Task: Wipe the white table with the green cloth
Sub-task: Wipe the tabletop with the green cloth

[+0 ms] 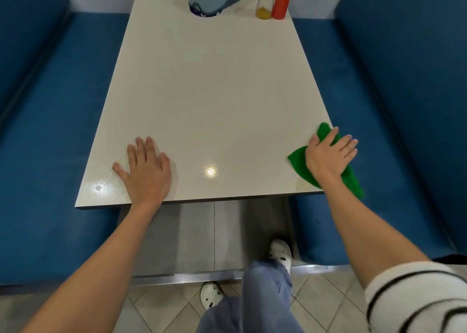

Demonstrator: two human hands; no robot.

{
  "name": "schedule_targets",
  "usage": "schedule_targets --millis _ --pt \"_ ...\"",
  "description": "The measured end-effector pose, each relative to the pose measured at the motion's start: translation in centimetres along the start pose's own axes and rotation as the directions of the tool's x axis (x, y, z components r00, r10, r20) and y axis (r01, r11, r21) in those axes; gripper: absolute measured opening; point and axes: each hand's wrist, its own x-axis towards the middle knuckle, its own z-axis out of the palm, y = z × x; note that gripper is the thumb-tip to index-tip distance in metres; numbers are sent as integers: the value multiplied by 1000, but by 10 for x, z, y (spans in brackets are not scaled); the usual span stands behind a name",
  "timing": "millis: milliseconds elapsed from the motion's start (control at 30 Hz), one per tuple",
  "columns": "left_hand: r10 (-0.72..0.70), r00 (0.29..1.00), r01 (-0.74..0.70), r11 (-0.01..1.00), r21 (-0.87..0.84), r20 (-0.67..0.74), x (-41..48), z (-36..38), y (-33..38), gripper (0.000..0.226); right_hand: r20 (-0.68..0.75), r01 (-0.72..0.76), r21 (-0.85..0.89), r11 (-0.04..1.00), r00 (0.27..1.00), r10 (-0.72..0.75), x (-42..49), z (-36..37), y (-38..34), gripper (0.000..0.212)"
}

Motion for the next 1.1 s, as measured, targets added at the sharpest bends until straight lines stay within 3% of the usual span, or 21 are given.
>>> schedule_targets --millis 100,200,267,333,433,633,700,800,900,933,1033,1067,1100 --pt "0 1000 0 1000 0 -2 0 0 0 55 12 205 -14 979 979 -205 -46 15 -35 65" --pt "12 1000 -12 1000 -2 2 1 0 -3 55 71 562 -26 826 826 -560 -96 19 -39 63" --pt "21 1000 -21 1000 -6 0 0 0 -4 55 118 662 -32 749 747 -655 -95 12 -13 60" --pt "21 1000 -21 1000 -18 0 0 0 -5 55 85 584 -46 810 811 -579 -71 4 20 59" --pt "14 1000 -14 1000 -23 -4 0 1 -3 55 32 355 -64 933 935 -354 -29 -8 56 57" --pt "0 1000 1 1000 -13 1 -1 0 0 54 -9 19 -9 1000 1000 -19 -19 4 2 63" --pt "-1 1000 1 1000 -1 4 -1 0 0 55 8 44 -18 999 999 -44 -38 13 -35 65" --pt "-12 1000 13 1000 -15 26 0 0 -2 55 18 229 -17 973 973 -229 -83 28 -98 66" --pt "1 998 3 998 -66 55 1 -6 -3 54 64 481 56 875 873 -484 -150 47 -148 65" --pt "10 998 -5 996 -91 61 1 -8 -3 54 75 583 79 808 805 -588 -173 51 -154 64" --pt "-10 1000 11 993 -118 9 1 -19 -17 53 153 874 72 481 467 -871 -213 55 -143 60" --pt "-29 1000 27 994 -107 -11 2 -22 -26 53 173 913 52 406 392 -904 -210 53 -133 58" --pt "-50 998 47 994 -95 -24 3 -25 -36 53 187 923 44 383 369 -910 -201 49 -122 56"
